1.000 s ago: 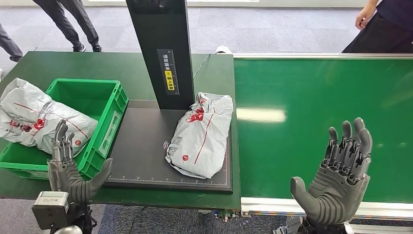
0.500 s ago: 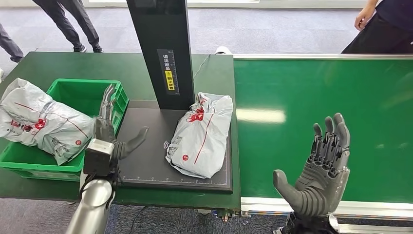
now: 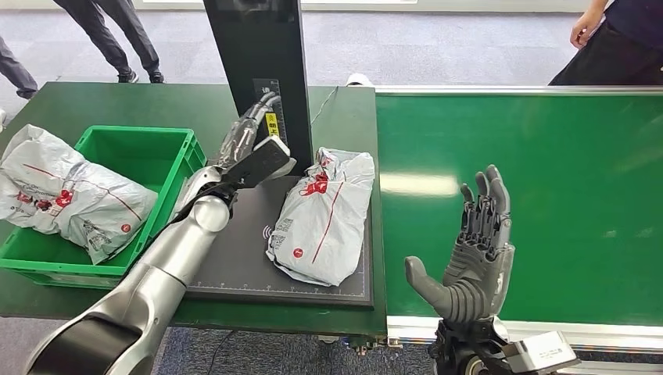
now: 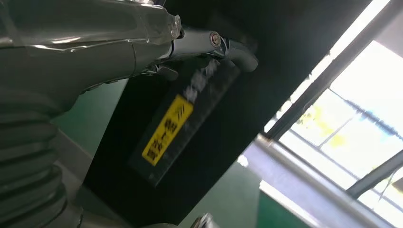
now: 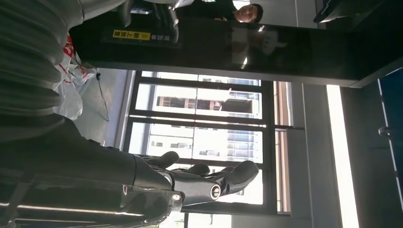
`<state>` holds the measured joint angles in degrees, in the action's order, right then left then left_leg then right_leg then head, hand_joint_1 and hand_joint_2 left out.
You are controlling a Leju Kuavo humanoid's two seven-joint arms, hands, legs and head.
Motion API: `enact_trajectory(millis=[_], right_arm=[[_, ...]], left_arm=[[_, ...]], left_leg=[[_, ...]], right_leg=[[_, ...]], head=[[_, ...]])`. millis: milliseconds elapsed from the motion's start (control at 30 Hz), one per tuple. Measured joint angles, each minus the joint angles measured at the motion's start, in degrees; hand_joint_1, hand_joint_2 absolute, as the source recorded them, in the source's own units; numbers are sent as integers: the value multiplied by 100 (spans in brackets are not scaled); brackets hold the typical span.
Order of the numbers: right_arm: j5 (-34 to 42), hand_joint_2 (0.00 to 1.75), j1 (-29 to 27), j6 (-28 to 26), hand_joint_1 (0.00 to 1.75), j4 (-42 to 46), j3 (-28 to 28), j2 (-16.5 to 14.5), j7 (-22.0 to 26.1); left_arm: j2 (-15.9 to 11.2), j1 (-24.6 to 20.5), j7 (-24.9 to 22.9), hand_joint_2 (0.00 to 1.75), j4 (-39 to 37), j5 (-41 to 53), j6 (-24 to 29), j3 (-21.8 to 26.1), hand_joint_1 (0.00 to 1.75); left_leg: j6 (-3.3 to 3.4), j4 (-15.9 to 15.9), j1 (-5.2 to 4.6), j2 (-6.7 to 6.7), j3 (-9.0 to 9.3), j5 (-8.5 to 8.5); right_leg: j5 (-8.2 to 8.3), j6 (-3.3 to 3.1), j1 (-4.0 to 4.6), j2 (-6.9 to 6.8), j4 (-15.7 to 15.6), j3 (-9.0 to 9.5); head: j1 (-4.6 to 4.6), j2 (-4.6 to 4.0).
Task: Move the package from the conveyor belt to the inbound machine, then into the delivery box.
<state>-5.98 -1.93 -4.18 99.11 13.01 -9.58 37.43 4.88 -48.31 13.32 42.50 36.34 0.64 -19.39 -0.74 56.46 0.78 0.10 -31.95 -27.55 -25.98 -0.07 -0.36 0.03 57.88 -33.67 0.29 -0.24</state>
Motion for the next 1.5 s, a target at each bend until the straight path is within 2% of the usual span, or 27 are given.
enact_trajectory(millis=[233, 433, 600, 800, 900, 1033, 1200, 1500], right_arm=[[91, 175, 119, 221, 0, -283, 139, 5, 29], [130, 175, 179, 271, 0, -505, 220, 5, 105], [150, 175, 218, 275, 0, -634, 249, 7, 106], [179, 175, 255, 282, 0, -760, 306, 14, 106], [229, 175, 269, 291, 0, -808, 314, 29, 121], [299, 175, 303, 341, 0, -888, 351, 59, 184], [338, 175, 358, 342, 0, -995, 393, 65, 240], [424, 175, 512, 321, 0, -1148, 496, 75, 250]], left_arm=[[110, -437, -244, 175, -1186, 557, -508, -612, 0], [267, -476, 455, 175, -1522, 179, -1195, -815, 0], [307, -474, 617, 175, -1587, -36, -1448, -913, 0], [217, -475, 893, 175, -1592, -445, -1889, -921, 0], [150, -486, 828, 175, -1600, -498, -2085, -932, 0], [98, -555, 483, 175, -1692, -438, -2344, -1067, 0], [161, -646, 213, 175, -1875, -284, -2230, -1326, 0], [259, -655, 109, 175, -2081, -233, -2172, -1662, 0]], left_leg=[[0, 0, 0, 0, -10, 0], [0, 0, 0, -1, -14, 0], [0, 0, 0, -1, -15, 0], [-1, -1, 1, -1, -14, 1], [-1, -1, 1, -2, -14, 1], [-1, 0, 0, -2, -14, 1], [-1, 0, 0, -3, -14, 1], [-1, 0, 0, -3, -14, 1]], right_leg=[[0, 0, 0, 1, 0, -11], [0, 0, 0, 0, 0, -11], [0, 0, 0, 0, 0, -12], [0, 0, 1, 0, 2, -12], [0, 0, 1, 0, 2, -11], [0, 0, 0, 0, 2, -12], [0, 0, 0, -1, 1, -12], [0, 0, 0, -1, 2, -11]], head=[[0, 0], [0, 0], [0, 0], [0, 0], [1, 0], [0, 0], [1, 0], [0, 0]])
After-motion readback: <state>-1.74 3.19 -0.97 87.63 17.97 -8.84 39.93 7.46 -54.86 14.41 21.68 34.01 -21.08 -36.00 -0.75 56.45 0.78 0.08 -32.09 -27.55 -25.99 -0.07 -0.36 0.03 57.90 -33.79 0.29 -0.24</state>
